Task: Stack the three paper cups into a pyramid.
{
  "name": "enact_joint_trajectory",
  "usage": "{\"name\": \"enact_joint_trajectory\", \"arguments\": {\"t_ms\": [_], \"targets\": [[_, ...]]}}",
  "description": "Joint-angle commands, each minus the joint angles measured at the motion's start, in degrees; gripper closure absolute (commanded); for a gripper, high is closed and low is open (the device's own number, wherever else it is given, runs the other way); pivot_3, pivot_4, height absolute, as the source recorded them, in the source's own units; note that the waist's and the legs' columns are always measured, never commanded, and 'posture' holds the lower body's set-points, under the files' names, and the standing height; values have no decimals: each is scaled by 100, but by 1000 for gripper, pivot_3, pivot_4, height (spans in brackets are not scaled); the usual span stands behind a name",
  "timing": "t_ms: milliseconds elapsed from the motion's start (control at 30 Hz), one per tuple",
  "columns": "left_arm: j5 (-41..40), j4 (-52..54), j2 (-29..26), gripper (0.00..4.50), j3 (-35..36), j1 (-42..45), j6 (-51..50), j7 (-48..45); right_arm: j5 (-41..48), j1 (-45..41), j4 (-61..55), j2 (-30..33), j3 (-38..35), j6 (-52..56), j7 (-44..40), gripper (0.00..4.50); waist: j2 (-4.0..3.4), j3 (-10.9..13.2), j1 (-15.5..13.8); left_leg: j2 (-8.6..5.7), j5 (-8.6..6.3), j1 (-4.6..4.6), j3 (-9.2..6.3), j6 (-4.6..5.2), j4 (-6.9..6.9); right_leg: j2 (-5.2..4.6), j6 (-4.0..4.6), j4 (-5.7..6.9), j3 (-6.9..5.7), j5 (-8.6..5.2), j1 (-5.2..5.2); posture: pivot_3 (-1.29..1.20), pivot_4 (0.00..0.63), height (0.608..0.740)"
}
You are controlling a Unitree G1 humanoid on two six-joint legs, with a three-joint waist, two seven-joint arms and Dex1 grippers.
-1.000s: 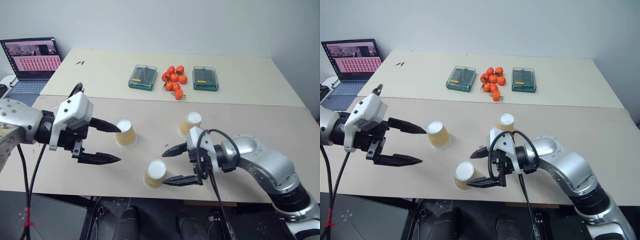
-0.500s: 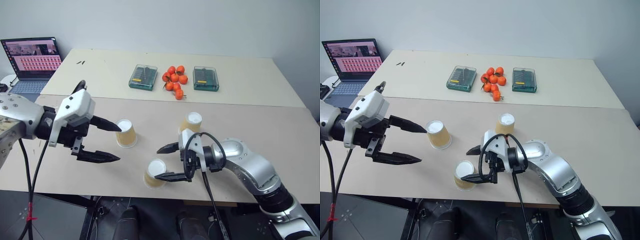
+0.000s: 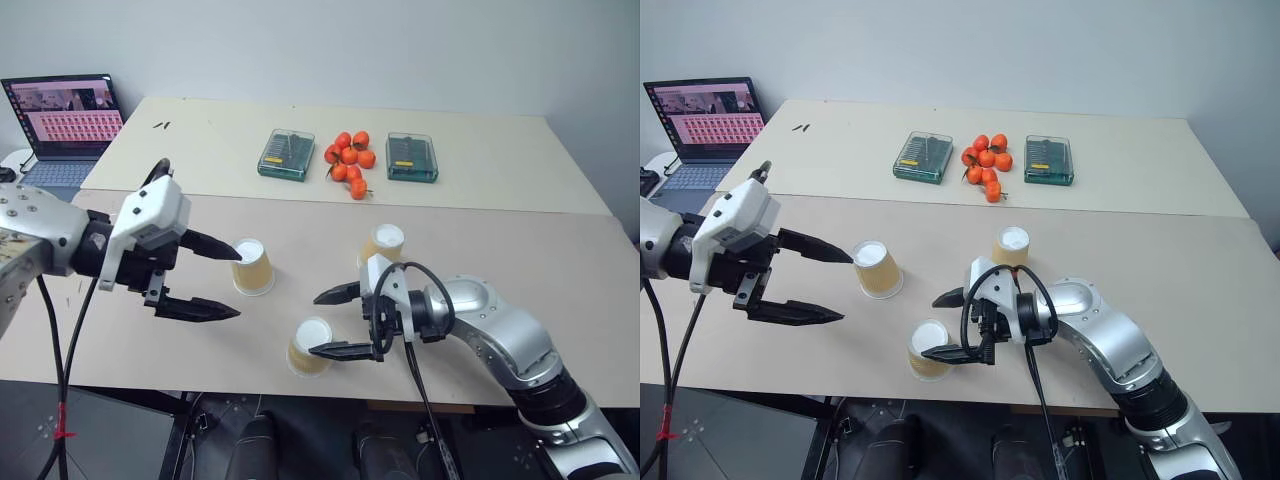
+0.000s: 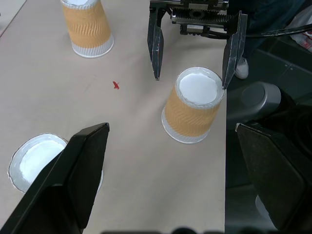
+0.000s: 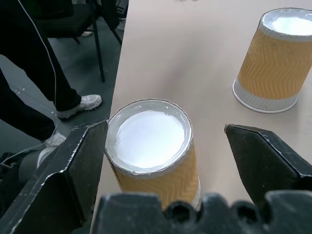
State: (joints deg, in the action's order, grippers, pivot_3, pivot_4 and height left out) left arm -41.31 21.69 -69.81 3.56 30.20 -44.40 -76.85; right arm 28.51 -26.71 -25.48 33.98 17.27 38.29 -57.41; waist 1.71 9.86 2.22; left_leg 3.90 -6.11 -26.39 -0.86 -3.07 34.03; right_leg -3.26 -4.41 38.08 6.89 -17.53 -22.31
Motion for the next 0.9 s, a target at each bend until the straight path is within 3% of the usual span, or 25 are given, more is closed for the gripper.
{"name": "enact_joint_trajectory", "arguments": {"t_ms": [33,333,900], "targets": [[71,27,30,57,125,-46,102,69,236,-151,-298,124,-231,126,-92,0,0,0,0,0,0,0,0,0,0,0,0,0,0,0,0,0,150,735],[107,14,188,57,154,-166,181,156,578,-145,-537,287,-274,367,-186,0,0,0,-1,0,0,0,-1,0,0,0,0,0,0,0,1,0,150,735],[13,-106,188,57,59,244,-85,-7,378,65,-503,117,7,239,40,0,1,0,0,0,0,0,-3,0,1,1,0,1,-1,0,1,0,150,735]]}}
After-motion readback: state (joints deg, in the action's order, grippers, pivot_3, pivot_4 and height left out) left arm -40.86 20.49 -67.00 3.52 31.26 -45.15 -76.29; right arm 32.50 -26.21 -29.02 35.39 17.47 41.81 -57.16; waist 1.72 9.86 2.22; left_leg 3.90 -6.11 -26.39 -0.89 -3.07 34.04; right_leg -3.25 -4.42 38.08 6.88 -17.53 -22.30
